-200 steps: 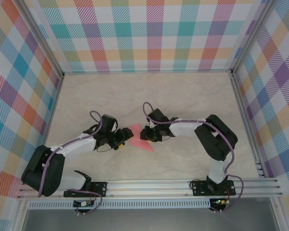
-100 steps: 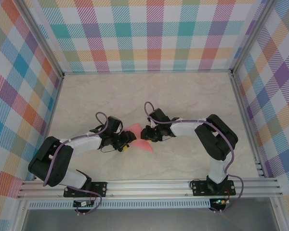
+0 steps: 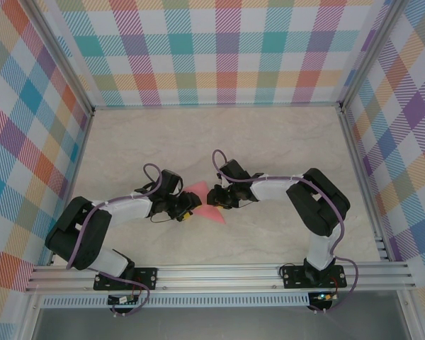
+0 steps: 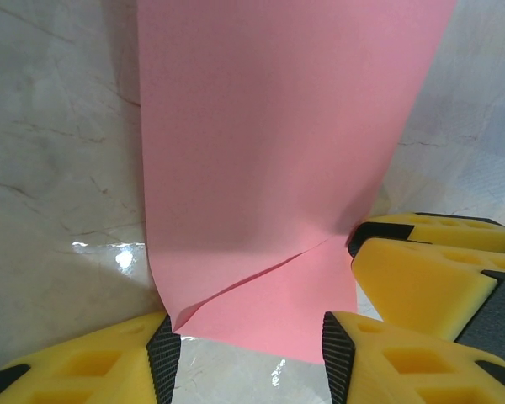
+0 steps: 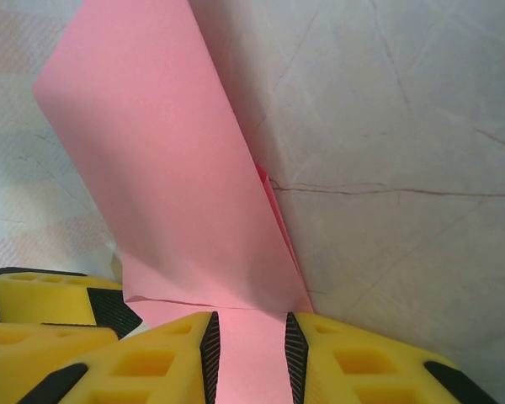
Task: Fold a paper plane with a square sheet of paper (pick it up from the middle)
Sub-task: Fold the wing for the fifth time at the center of the table.
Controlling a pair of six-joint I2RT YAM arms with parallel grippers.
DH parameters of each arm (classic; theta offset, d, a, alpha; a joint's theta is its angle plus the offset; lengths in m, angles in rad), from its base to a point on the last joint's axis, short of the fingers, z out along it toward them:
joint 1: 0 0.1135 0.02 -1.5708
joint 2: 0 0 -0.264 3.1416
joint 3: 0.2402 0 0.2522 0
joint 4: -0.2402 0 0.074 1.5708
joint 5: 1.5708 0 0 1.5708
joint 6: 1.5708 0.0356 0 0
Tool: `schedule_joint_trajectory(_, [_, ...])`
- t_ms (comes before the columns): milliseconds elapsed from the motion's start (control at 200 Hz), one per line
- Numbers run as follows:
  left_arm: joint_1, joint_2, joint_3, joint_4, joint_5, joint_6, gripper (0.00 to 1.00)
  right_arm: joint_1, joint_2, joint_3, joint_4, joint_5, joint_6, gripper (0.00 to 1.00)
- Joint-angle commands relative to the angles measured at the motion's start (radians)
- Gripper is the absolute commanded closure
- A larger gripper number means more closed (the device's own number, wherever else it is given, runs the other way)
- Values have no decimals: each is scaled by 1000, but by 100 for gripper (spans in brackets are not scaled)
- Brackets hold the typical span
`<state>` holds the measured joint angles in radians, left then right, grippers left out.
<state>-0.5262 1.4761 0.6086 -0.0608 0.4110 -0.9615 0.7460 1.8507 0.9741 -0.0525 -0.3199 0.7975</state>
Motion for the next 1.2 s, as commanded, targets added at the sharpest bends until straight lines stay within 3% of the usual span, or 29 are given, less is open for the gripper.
schedule_joint_trajectory(0, [-12, -1, 24, 24, 13, 3, 50, -11, 20, -28, -29, 27, 0, 70])
schedule_joint_trajectory(410, [-14, -38, 20, 49, 2, -6, 62, -18, -4, -50, 13, 14, -14, 67])
schedule_joint_trajectory(720, [-14, -29, 25, 48, 6, -11, 84, -19, -107, -70, 49, 63, -155, 46])
schedule_joint_trajectory(885, [-18, -28, 38, 29, 2, -8, 94, -19, -153, -80, 74, 85, -227, 41])
schedule_joint_trajectory(1035, [-26, -31, 59, -5, -9, -14, 96, -16, -238, -142, 117, 152, -309, 39])
schedule_joint_trajectory(1195, [-29, -38, 84, -27, -11, -36, 96, 5, -370, -293, 242, 188, -475, 44])
